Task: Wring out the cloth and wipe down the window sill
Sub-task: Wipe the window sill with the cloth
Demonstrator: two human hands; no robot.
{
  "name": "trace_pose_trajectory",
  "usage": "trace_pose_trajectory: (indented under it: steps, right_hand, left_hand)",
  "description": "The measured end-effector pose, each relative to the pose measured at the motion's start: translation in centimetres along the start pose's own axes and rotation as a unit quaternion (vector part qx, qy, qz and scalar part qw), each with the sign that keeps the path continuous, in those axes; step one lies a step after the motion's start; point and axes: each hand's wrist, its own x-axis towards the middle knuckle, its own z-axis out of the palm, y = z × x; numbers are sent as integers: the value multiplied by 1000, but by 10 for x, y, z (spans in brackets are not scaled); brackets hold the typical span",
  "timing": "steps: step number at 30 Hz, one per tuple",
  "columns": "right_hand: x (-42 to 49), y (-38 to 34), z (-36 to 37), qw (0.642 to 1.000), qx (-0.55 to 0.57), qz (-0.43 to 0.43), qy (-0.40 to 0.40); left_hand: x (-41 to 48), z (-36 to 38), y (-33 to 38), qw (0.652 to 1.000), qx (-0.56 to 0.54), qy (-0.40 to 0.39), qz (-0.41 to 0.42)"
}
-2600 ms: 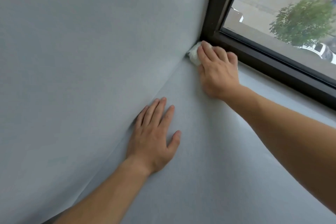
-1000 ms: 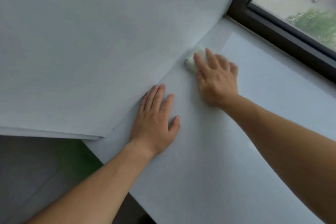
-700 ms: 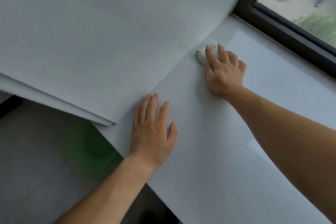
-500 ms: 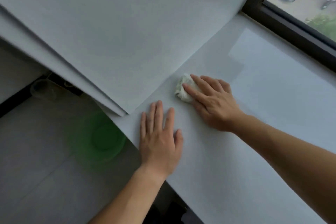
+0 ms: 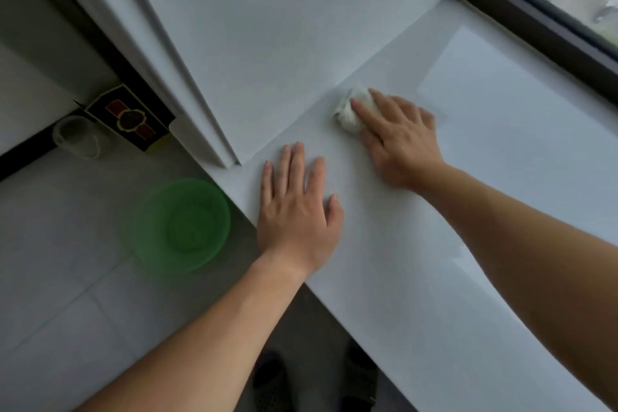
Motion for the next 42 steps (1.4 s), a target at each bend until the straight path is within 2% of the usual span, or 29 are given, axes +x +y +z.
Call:
trace_pose_trajectory:
  steps: [2,3,7,9,12,16,20,22,25,30,37,42]
  right_hand:
    - [14,-11,4,999,9,48,0]
    - [11,-17,4,999,13,36,-3]
    - [-59,-12,1,991,6,-136,-6]
    - [-84,4,-3,983,-2,-184,-23]
    - [-62,7,-9,982,-2,-186,-26]
    - [-19,-28,1,987,16,-158,-19]
    - [-54,-5,0,956,3,-293,-25]
    - [-69,14,-7,944,6,-328,-40]
    - [-51,10,-15,941,3,-332,-60]
    - [-4,-63,-2,928,8,-367,-62]
    - [-32,-19,-10,881,3,-465,-87]
    - [-2,-85,-2,906,17,-416,-82]
  left_hand:
    - [0,1,1,1000,5,-1,-4]
    - [-1,1,3,1000,7,-4,-8]
    - [-31,4,22,999,-2,-1,-44]
    - [-57,6,36,998,-15,9,-60]
    - [-78,10,48,995,-34,20,-90]
    - [-79,11,59,991,-33,19,-127]
    - [-99,15,79,988,-58,23,-141]
    - [-113,17,90,987,-73,28,-140]
    - [-124,19,98,986,-82,23,-144]
    - [-123,17,98,987,-73,23,-145]
    - [-138,18,107,989,-64,4,-130]
    - [-143,21,105,990,-72,15,-118]
